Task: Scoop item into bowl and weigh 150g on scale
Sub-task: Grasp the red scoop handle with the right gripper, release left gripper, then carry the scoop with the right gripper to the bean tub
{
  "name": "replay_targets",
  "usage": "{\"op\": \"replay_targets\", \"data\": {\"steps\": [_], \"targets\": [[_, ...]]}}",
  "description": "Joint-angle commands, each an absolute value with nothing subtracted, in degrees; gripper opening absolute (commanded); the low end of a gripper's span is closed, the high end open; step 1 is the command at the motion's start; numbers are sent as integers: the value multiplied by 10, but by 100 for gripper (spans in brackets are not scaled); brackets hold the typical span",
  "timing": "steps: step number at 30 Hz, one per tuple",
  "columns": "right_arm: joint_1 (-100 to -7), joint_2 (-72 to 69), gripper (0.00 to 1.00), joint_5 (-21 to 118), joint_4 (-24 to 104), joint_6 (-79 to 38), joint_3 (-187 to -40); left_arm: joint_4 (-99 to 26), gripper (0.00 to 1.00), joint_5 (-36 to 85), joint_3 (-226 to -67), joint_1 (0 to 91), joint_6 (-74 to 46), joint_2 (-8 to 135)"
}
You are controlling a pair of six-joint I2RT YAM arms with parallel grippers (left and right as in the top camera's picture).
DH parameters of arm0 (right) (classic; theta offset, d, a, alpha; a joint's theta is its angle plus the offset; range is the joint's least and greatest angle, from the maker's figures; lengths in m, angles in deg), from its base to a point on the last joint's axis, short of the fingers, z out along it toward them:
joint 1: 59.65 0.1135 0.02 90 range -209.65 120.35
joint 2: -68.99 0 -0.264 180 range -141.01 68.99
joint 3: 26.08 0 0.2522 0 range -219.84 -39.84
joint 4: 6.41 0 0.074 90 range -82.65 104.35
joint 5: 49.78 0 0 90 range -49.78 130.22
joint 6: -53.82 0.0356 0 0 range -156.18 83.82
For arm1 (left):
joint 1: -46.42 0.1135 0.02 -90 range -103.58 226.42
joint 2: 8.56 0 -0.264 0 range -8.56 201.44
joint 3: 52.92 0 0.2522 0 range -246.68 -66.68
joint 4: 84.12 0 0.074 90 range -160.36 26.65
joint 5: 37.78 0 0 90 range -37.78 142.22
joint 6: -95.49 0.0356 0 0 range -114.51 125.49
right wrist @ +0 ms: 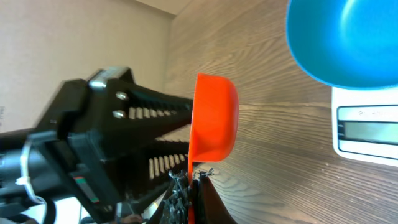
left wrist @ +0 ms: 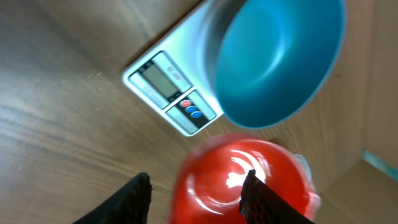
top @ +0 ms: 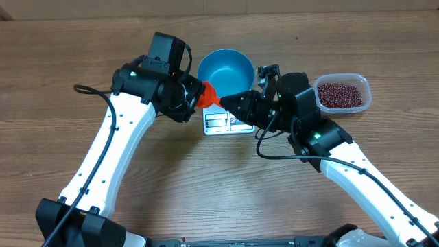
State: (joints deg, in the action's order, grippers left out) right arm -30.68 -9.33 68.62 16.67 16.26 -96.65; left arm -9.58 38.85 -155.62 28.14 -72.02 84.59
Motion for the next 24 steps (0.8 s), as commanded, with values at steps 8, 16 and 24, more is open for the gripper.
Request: {"op": "replay_targets", "data": {"steps": [8, 16, 24], "targets": [[-310, -92, 4, 657, 187, 130, -979, -157, 60, 388, -1561, 318, -495, 847], [-344, -92, 4, 658, 228, 88, -979, -185, 54, 380, -1575, 337, -322, 841], [-353, -90, 4, 658, 243, 56, -980, -179, 55, 375, -1618, 337, -203, 838]]}}
